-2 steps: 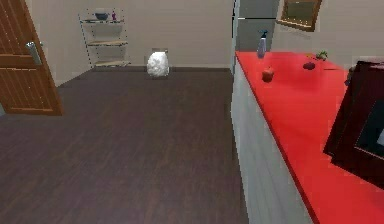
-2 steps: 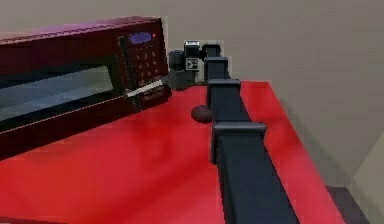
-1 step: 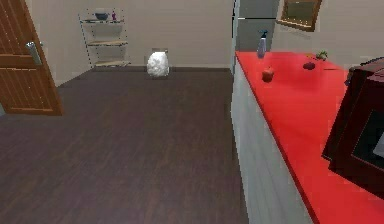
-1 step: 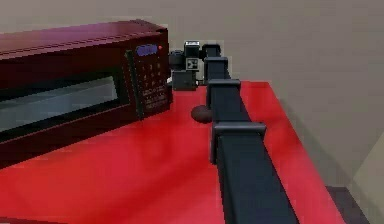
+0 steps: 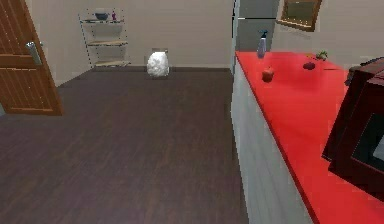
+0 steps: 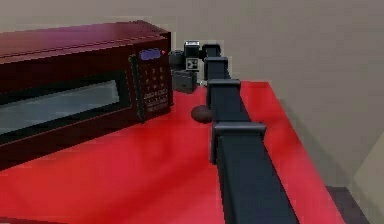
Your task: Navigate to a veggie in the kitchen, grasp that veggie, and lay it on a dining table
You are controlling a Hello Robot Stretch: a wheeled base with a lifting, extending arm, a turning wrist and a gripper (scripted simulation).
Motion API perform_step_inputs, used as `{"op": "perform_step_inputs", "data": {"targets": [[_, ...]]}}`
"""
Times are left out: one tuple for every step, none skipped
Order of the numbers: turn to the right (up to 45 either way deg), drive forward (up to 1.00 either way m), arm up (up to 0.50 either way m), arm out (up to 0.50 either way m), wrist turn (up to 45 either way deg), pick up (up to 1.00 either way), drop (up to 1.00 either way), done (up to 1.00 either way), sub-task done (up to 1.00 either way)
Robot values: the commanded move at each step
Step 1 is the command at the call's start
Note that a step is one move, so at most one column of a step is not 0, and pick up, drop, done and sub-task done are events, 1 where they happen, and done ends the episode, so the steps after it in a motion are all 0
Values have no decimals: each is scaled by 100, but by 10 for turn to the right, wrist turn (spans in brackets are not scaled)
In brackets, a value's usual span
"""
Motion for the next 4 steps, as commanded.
{"op": "perform_step_inputs", "data": {"targets": [[0, 0, -12, 0, 0, 0, 0, 0, 0], [0, 0, 0, 0, 0, 100, 0, 0, 0], [0, 0, 10, 0, 0, 0, 0, 0, 0], [0, 0, 2, 0, 0, 0, 0, 0, 0]]}}
